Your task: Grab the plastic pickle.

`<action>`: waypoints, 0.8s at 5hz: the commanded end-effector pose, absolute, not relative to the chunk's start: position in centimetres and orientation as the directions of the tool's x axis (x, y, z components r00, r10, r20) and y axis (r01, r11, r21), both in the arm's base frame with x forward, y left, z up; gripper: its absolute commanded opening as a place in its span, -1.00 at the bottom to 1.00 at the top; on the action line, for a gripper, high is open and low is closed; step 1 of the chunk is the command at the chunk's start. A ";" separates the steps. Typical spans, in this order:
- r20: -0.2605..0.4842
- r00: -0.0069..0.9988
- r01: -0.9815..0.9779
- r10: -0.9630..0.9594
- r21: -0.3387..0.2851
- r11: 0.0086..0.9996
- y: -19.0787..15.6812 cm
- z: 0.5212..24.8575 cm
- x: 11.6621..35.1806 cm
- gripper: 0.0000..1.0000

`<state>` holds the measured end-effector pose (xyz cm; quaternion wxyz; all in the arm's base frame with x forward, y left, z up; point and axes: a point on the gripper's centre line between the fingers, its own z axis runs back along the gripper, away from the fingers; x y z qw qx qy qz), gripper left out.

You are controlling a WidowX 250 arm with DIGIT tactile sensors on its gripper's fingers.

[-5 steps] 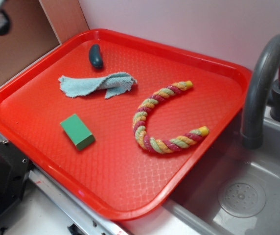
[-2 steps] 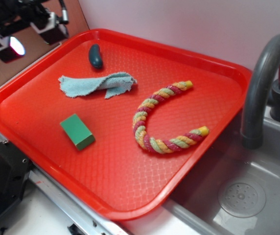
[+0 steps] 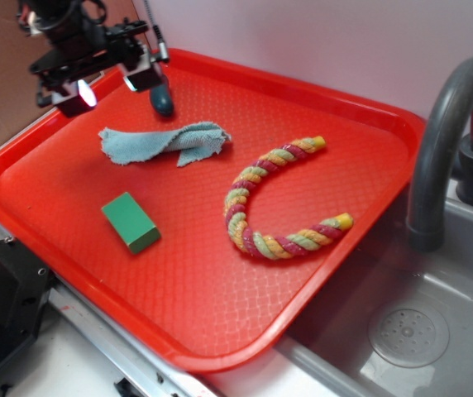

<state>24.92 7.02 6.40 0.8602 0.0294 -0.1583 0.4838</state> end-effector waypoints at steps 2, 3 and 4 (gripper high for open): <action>0.330 0.429 -0.867 0.841 -0.109 0.486 10.7 4.2 30.3 1.00; 0.307 0.418 -0.881 0.855 -0.094 0.465 11.2 3.1 30.7 1.00; 0.251 0.376 -0.903 0.892 -0.115 0.414 11.0 2.1 30.2 -1.00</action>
